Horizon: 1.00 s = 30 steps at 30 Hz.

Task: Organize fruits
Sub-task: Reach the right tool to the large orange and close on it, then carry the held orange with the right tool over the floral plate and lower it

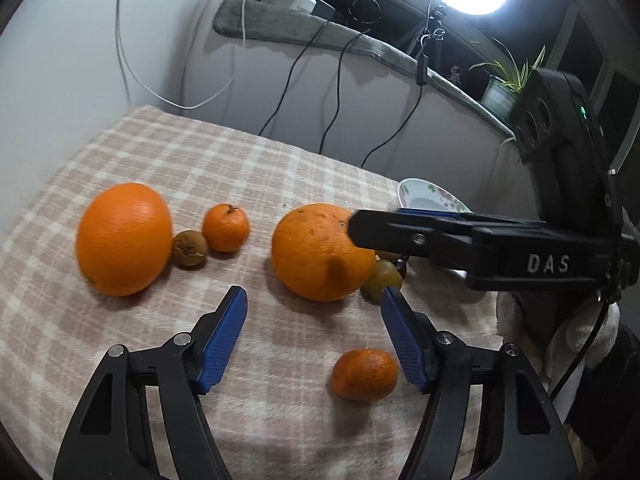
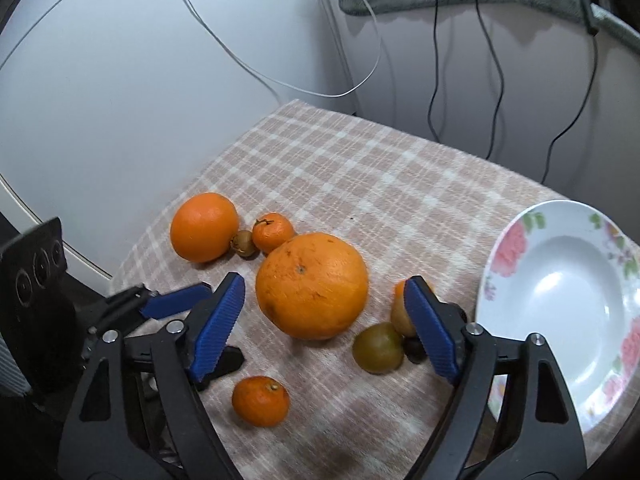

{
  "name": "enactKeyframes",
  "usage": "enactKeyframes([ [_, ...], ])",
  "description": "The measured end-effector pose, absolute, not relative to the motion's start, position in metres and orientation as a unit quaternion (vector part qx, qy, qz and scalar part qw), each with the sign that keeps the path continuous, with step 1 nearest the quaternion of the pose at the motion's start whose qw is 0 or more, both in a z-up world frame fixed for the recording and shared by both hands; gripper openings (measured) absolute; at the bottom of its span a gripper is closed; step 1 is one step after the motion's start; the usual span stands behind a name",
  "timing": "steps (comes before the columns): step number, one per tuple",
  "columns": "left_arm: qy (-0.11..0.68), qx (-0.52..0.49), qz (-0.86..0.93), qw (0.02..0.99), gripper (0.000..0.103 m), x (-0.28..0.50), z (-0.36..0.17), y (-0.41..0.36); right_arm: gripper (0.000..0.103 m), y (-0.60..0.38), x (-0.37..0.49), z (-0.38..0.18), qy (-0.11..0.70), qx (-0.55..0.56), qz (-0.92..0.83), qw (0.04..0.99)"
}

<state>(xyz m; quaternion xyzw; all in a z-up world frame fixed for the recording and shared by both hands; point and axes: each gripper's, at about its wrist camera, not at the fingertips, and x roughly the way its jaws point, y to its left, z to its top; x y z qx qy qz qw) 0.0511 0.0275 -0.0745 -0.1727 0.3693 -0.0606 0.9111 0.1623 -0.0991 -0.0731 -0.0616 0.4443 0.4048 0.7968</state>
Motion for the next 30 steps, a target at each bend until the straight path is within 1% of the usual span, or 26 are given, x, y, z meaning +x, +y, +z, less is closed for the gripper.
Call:
enactKeyframes([
  [2, 0.372, -0.181, -0.066, 0.908, 0.067, 0.056, -0.077, 0.027, 0.078, -0.094, 0.165, -0.074, 0.452, -0.063, 0.413, 0.788],
  [18, 0.382, -0.206, -0.070, 0.898, 0.066, 0.074, -0.086, 0.029, 0.078, -0.072, 0.184, -0.091, 0.493, -0.074, 0.429, 0.753],
  [25, 0.390, -0.212, -0.074, 0.893, 0.066, 0.081, -0.091, 0.029, 0.078, -0.067, 0.184, -0.094, 0.501, -0.090, 0.426, 0.748],
  [30, 0.393, -0.217, -0.080, 0.890, 0.063, 0.084, -0.094, 0.029, 0.077, -0.065, 0.182, -0.096, 0.501, -0.098, 0.427, 0.747],
])
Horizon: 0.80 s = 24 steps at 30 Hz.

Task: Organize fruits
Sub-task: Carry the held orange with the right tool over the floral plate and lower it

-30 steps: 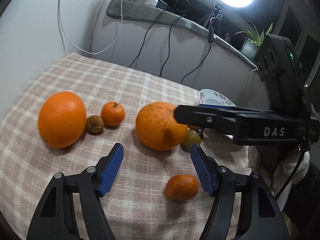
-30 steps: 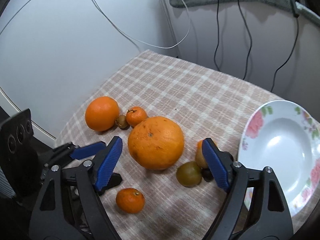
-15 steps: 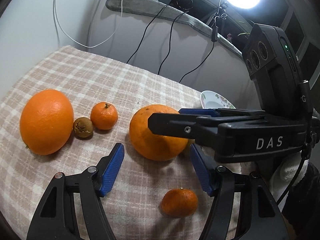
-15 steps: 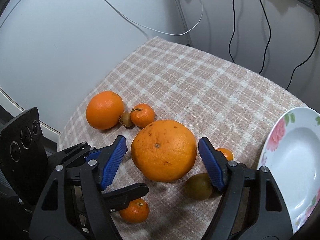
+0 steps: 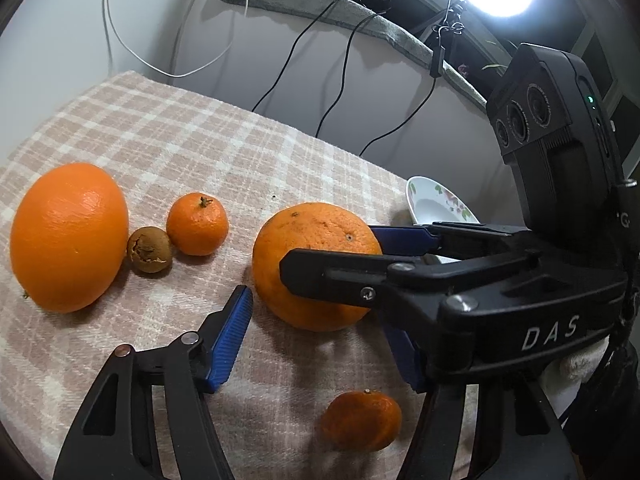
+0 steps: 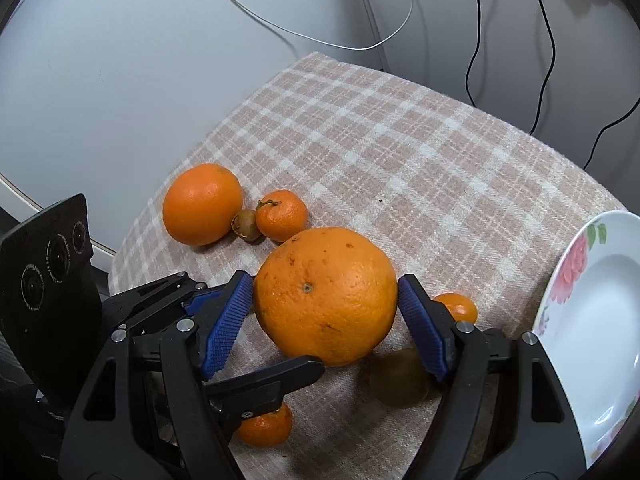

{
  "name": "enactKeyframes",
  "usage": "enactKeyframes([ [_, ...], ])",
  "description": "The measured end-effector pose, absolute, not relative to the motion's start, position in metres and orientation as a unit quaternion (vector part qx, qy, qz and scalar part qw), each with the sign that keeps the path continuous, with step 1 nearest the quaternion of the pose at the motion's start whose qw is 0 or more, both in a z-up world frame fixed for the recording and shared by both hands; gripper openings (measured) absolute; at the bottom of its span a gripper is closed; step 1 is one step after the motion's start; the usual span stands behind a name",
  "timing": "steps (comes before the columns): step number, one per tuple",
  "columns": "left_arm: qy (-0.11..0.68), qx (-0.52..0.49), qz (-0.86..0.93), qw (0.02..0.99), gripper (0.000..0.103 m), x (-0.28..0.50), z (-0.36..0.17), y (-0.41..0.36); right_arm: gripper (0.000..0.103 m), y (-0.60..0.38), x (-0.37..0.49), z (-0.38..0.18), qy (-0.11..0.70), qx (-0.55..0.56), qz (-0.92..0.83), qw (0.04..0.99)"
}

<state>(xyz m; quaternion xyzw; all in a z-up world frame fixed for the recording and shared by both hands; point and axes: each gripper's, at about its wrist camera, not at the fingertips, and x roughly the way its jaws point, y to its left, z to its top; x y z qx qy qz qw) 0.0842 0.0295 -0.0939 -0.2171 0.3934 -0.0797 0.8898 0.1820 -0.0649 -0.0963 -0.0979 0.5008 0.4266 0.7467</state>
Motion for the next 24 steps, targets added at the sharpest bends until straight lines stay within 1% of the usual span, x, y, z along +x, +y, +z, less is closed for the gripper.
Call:
enactKeyframes([
  [11, 0.391, -0.214, -0.082, 0.892, 0.062, 0.085, -0.091, 0.029, 0.075, -0.065, 0.180, -0.095, 0.497, -0.093, 0.426, 0.750],
  [24, 0.371, -0.195, -0.094, 0.903, 0.062, 0.084, -0.068, 0.017, 0.075, -0.086, 0.174, -0.071, 0.466, -0.082, 0.423, 0.773],
])
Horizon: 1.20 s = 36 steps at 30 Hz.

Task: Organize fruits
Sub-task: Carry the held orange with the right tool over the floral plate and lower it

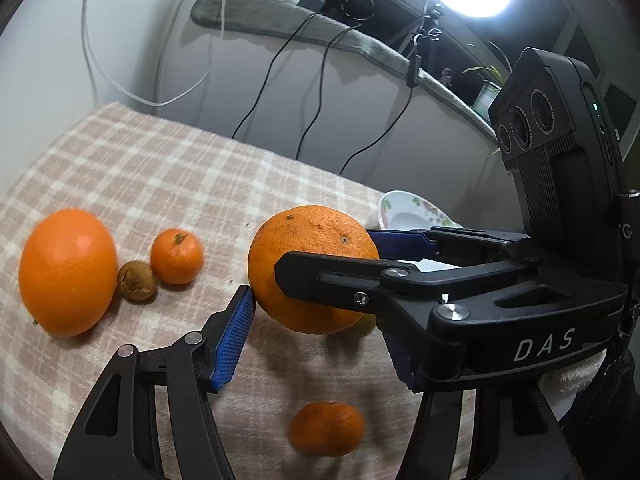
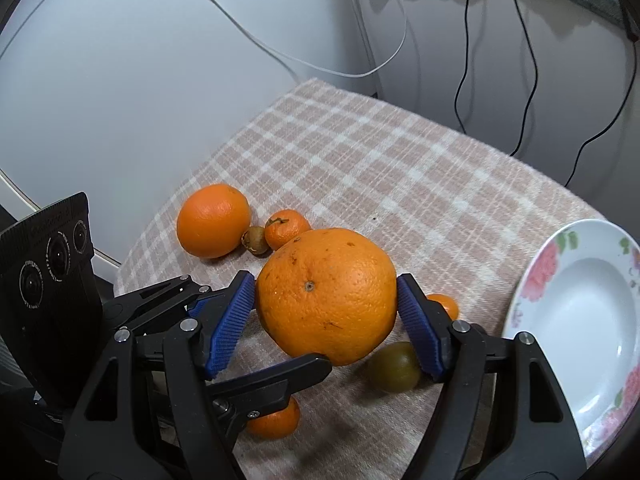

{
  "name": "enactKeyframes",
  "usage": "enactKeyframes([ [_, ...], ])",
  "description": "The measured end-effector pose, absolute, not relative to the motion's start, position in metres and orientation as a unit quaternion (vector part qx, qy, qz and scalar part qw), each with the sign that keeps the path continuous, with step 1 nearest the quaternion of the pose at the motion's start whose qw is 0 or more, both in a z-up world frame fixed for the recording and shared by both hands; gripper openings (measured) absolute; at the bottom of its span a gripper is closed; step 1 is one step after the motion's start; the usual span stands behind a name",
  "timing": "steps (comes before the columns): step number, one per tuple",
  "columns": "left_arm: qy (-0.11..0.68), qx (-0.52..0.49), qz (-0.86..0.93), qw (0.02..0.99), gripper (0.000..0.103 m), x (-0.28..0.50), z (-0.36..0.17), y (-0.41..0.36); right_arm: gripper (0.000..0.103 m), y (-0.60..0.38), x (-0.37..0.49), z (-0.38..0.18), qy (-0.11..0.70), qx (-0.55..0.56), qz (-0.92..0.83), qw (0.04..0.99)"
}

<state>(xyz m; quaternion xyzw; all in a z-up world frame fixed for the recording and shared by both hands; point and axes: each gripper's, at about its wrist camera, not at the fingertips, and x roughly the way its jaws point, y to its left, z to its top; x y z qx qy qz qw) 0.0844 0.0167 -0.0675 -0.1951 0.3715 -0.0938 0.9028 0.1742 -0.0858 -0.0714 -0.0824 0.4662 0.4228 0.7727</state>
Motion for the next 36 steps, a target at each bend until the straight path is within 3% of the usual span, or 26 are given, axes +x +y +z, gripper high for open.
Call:
enactKeyframes([
  [14, 0.364, -0.173, -0.140, 0.905, 0.062, 0.113, -0.050, -0.036, 0.075, -0.148, 0.187, -0.044, 0.447, -0.058, 0.381, 0.807],
  [36, 0.391, -0.160, -0.197, 0.885, 0.062, 0.171, -0.065, -0.116, 0.075, -0.239, 0.232, -0.060, 0.462, -0.018, 0.314, 0.829],
])
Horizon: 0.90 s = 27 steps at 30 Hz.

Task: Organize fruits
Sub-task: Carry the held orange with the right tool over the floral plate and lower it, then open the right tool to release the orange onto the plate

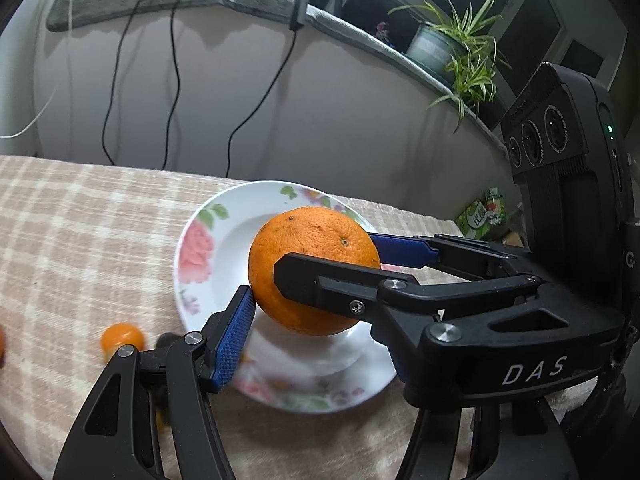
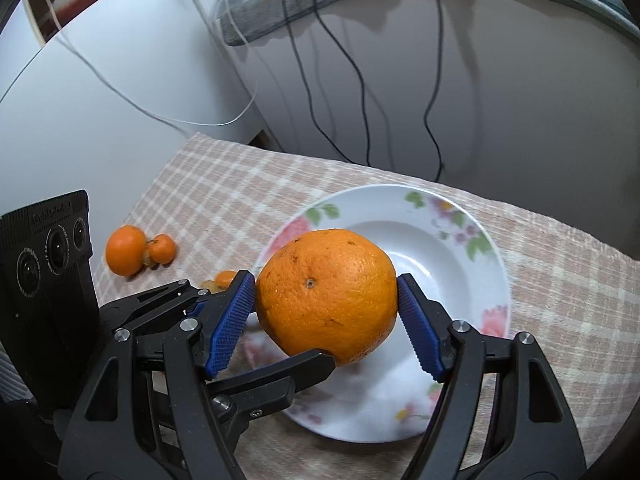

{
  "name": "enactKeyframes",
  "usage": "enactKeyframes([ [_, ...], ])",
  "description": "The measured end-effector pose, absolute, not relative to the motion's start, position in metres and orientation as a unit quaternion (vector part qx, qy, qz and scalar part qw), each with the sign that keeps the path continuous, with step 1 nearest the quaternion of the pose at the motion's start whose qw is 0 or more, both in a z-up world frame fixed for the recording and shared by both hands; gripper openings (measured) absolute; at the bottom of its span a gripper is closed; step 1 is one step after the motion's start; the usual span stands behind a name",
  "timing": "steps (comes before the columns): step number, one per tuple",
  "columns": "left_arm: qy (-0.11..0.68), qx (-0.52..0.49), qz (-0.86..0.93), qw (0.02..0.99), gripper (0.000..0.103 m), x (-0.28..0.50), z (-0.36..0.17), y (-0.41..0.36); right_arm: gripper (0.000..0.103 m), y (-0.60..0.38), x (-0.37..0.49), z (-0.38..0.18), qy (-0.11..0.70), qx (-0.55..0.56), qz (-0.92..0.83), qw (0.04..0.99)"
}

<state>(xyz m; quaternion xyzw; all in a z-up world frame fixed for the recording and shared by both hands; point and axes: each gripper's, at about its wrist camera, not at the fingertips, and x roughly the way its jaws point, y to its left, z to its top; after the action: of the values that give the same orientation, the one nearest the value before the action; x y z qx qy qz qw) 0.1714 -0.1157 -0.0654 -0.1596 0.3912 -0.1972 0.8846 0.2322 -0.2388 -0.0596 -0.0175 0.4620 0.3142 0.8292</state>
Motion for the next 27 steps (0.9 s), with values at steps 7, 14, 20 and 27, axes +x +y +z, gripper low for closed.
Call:
enactKeyframes([
  [7, 0.403, -0.159, -0.198, 0.879, 0.062, 0.178, -0.075, -0.123, 0.075, -0.248, 0.239, -0.069, 0.468, -0.014, 0.308, 0.828],
  [14, 0.410, -0.158, -0.195, 0.877, 0.062, 0.183, -0.080, -0.127, 0.075, -0.248, 0.241, -0.073, 0.476, -0.012, 0.304, 0.825],
  [20, 0.412, -0.151, -0.192, 0.878, 0.062, 0.183, -0.080, -0.130, 0.075, -0.246, 0.240, -0.072, 0.477, -0.015, 0.302, 0.825],
  [27, 0.417, -0.137, -0.180, 0.880, 0.065, 0.182, -0.078, -0.132, 0.077, -0.245, 0.237, -0.070, 0.474, -0.017, 0.291, 0.831],
])
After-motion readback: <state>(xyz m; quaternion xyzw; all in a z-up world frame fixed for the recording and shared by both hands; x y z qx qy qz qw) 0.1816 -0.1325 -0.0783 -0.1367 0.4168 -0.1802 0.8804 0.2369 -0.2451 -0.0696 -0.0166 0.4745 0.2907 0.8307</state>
